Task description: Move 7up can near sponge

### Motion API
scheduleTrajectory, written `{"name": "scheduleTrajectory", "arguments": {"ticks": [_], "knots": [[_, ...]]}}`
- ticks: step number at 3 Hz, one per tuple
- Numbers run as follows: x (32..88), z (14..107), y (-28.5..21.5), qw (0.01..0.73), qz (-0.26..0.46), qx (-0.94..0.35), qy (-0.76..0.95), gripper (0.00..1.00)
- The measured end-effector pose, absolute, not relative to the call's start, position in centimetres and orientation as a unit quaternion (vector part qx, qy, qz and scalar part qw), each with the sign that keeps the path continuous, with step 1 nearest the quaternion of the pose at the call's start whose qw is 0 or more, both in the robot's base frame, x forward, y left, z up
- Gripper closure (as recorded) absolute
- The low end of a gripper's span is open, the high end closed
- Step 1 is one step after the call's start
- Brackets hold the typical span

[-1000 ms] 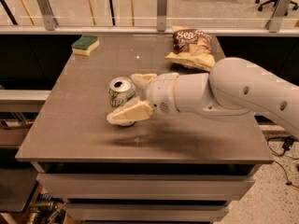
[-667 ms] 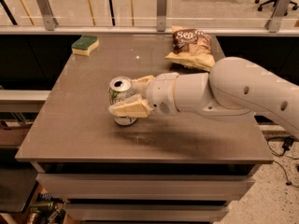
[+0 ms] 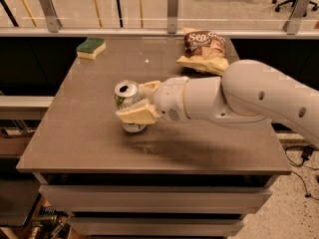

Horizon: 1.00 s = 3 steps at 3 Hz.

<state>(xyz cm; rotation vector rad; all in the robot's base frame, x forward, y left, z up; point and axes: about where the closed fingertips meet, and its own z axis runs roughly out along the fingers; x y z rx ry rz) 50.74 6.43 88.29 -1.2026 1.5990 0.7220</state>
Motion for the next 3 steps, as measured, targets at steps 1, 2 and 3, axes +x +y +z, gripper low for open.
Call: {"name": "scheduleTrajectory", "arguments": {"ticks": [1,2,3], "knots": [[50.6,88.4,6.6,0.486,0.296,-0.496,0.656,1.0],[51.9,89.9,7.0,0.487,0.288,-0.498,0.658,1.0],[54.3,92.9,7.9,0.493,0.269,-0.497,0.661,1.0]]}}
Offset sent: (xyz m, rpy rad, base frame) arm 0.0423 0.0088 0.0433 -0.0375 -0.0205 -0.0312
